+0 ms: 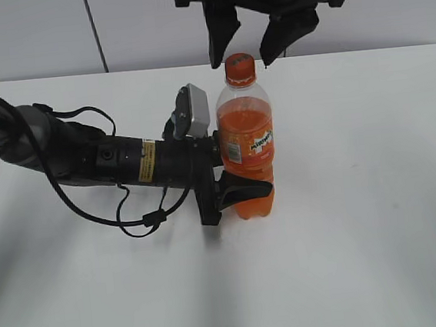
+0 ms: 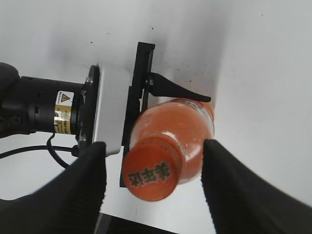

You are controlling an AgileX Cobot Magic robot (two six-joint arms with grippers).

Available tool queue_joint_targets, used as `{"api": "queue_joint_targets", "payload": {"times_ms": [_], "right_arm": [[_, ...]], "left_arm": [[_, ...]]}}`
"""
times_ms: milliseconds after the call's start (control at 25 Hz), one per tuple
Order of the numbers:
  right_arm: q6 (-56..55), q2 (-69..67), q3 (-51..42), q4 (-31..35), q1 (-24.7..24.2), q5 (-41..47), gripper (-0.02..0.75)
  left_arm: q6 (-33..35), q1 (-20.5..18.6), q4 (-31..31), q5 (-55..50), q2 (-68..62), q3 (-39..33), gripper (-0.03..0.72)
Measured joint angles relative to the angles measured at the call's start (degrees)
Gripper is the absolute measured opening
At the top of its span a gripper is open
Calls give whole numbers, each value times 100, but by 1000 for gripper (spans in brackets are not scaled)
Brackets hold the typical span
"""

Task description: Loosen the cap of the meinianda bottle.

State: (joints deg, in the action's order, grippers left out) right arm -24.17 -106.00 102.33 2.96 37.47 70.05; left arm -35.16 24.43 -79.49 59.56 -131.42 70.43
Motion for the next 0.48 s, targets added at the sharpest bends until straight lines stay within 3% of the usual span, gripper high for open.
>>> {"api": "queue_joint_targets", "payload": {"times_ms": [320,480], "right_arm": [[14,-110,0,75,0,0,460],[18,-110,0,87,0,0,377]], "left_arm": [[0,0,0,0,0,0,399],[0,0,0,0,0,0,399]]}}
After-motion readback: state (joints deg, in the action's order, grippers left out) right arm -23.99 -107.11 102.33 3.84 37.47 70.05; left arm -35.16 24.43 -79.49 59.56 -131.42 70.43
